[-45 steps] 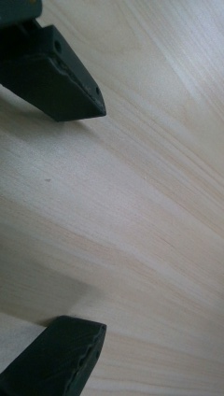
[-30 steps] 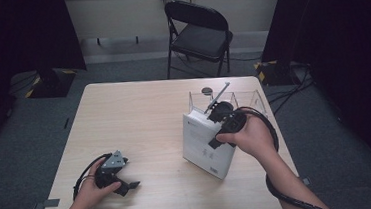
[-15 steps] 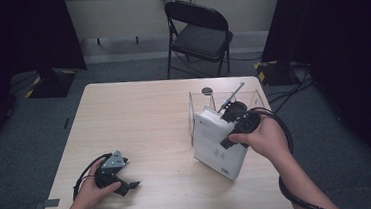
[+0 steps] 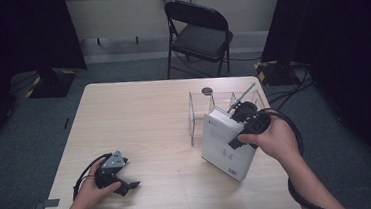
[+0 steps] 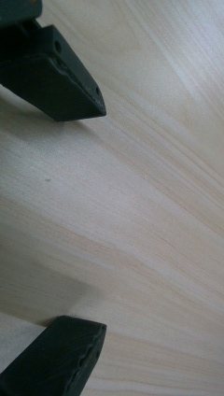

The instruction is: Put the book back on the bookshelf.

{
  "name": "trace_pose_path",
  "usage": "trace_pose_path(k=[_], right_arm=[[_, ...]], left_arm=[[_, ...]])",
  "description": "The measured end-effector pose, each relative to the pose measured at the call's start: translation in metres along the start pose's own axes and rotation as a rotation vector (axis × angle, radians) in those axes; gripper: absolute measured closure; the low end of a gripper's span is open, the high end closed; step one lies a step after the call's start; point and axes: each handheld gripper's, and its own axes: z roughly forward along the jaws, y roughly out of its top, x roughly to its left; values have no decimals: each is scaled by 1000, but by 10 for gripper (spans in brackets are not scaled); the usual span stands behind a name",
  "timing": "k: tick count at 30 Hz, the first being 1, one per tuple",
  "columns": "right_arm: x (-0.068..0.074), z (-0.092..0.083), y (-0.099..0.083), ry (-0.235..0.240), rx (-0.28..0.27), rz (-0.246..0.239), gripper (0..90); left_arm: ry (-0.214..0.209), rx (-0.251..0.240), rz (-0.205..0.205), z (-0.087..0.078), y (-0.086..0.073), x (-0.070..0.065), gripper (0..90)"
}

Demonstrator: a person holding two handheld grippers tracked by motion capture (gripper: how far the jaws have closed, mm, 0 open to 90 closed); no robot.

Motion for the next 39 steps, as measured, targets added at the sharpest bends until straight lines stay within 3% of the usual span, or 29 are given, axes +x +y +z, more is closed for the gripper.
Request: trace_pose_path(k=[39], right_arm=[[-30,-20,-42,-51,-13,142,522]], left_arm=[[0,0,0,0,0,0,0]])
